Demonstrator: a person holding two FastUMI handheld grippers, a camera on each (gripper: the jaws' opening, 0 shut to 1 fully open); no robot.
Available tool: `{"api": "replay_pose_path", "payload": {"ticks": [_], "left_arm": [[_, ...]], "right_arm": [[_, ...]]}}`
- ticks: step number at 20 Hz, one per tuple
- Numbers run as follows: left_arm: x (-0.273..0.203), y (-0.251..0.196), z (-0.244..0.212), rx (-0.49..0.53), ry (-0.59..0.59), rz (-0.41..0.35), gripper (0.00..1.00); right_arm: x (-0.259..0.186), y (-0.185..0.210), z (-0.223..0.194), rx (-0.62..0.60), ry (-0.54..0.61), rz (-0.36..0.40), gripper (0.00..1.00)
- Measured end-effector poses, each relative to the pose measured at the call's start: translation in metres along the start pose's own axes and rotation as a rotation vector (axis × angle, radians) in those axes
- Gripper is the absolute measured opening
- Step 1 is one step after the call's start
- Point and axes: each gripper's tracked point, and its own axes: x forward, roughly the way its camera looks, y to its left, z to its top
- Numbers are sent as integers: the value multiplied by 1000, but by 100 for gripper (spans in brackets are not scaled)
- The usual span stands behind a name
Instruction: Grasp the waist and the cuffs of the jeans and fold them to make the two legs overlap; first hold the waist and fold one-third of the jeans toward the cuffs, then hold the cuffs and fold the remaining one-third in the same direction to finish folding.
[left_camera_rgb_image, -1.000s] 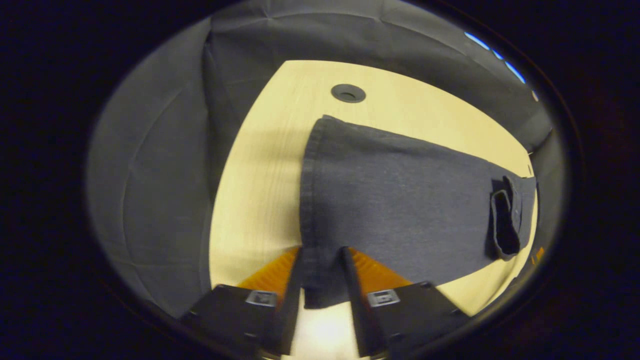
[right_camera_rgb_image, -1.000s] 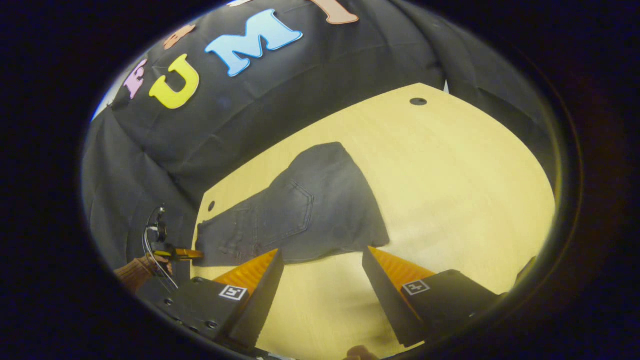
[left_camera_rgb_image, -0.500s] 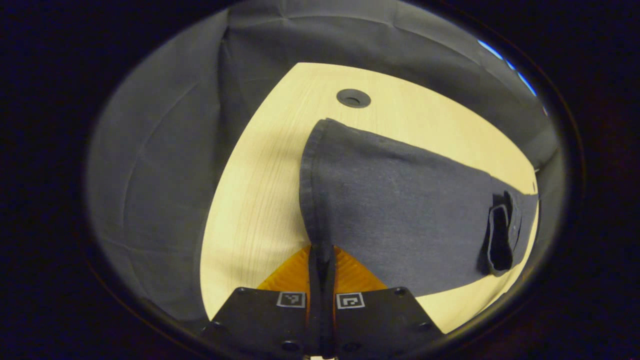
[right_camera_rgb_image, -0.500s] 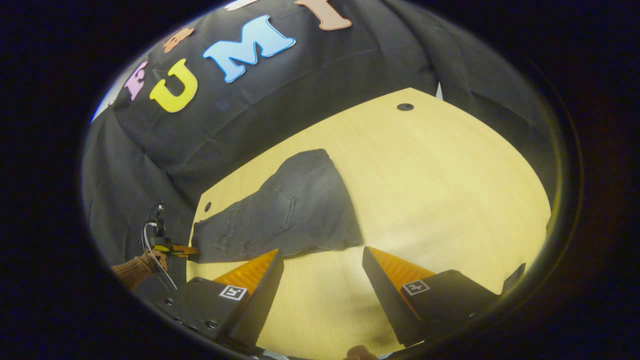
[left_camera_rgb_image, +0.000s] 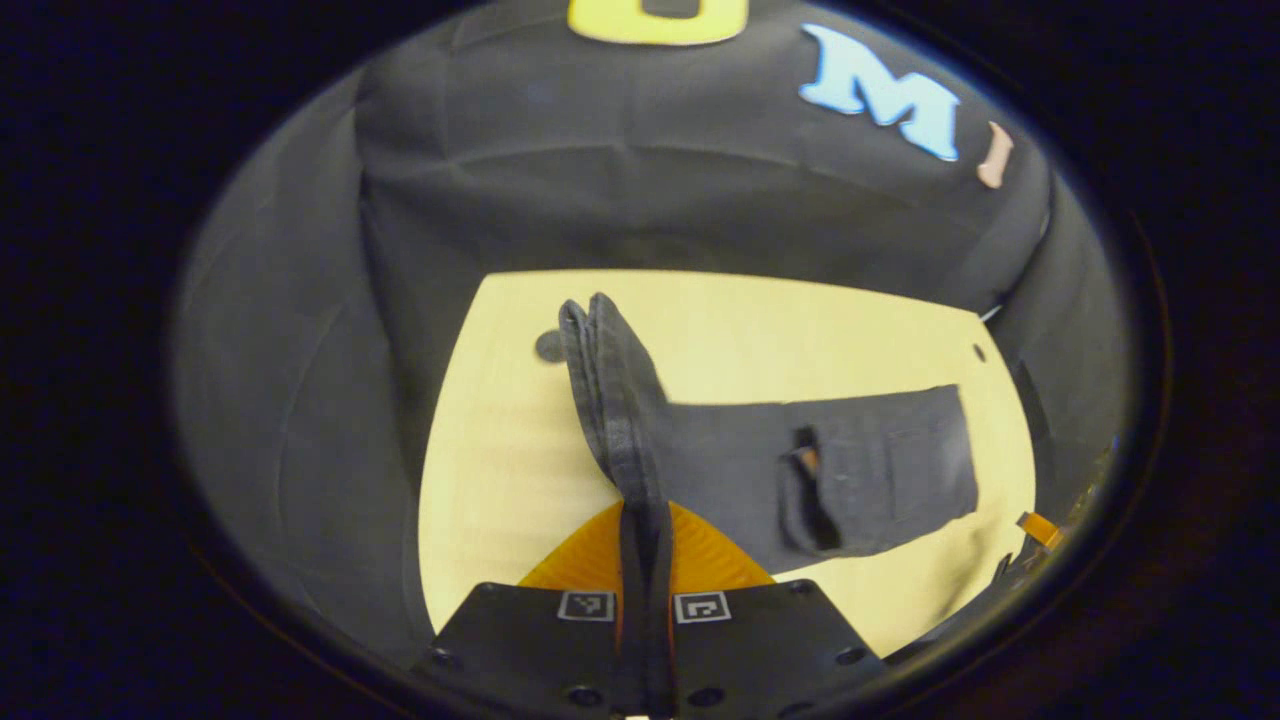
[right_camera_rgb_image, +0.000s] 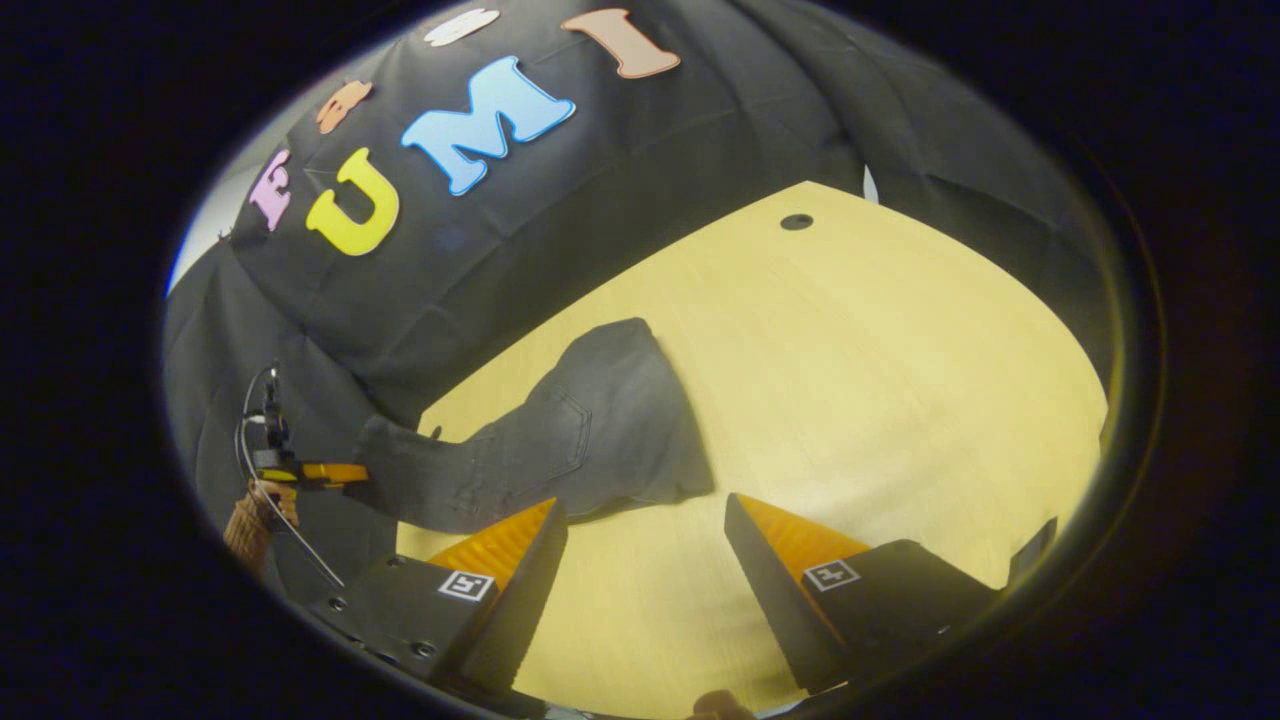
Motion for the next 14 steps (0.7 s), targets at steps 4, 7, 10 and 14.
{"api": "replay_pose_path", "payload": {"ticks": [4, 7, 10, 14], "left_arm": [[-16, -157, 36, 98, -72, -209, 8], [-1, -271, 31, 142, -56, -320, 7], [57, -327, -15, 155, 70, -304, 8], [134, -332, -84, 237, 204, -151, 8]], "right_arm": [[-16, -14, 1, 32, -13, 14, 95], [-29, -35, 5, 66, -33, 3, 96], [-41, -61, 7, 97, -45, -26, 96], [-56, -90, 17, 140, -70, -54, 96]]}}
